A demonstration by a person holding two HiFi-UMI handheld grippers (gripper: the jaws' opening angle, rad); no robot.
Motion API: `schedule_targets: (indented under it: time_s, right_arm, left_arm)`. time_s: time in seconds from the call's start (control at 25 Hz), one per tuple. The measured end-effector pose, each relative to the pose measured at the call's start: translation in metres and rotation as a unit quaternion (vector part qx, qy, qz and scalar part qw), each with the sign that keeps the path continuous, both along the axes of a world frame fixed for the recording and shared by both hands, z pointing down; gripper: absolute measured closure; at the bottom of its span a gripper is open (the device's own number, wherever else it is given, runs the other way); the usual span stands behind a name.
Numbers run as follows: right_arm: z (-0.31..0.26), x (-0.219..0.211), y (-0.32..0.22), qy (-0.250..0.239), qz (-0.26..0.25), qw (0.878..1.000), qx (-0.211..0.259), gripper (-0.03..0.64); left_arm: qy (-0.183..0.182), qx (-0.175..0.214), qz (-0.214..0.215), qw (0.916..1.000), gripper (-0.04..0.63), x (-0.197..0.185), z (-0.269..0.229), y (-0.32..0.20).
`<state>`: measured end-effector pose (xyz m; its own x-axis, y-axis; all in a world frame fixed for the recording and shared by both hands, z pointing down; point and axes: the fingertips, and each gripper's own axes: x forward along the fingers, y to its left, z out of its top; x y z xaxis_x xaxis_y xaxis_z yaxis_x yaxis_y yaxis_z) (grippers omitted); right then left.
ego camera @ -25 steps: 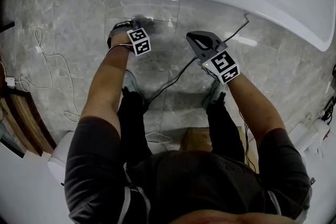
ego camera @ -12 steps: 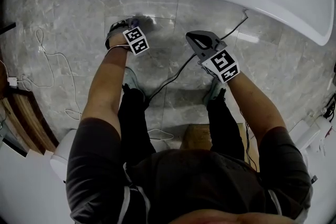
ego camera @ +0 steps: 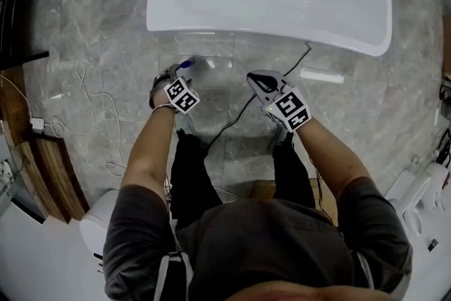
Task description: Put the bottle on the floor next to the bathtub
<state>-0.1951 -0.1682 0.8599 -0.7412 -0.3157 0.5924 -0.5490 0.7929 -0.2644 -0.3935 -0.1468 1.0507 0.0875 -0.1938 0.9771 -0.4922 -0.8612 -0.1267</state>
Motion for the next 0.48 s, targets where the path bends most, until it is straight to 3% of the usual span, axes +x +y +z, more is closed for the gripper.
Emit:
schedule_targets:
  time_s: [0.12, 0.24, 0.36, 0.48]
  right_arm:
    - [-0.073, 0.01, -0.011, -0.007, 0.011, 1.0, 0.023, 0.624]
    - [-0.145, 0.023, -0.022, -0.013, 0.02, 0.999, 0.044, 0.624]
    - [-0.222, 0.045, -0.015, -0.023, 0.034, 0.998, 0.054, 0.624]
    - [-0.3, 0.066, -0.013, -0.042, 0.053, 0.995, 0.072, 0.624]
  left_arm:
    - [0.054, 0.018, -0.034, 0.9978, 0.33, 0.015, -0.082, -0.001]
    - [0.122, 0.042, -0.077, 0.9886, 0.331, 0.035, -0.173, -0.008]
    - [0.205, 0.067, -0.111, 0.9703, 0.356, 0.068, -0.277, -0.001]
    - [0.29, 0.103, -0.11, 0.945, 0.402, 0.102, -0.388, -0.008]
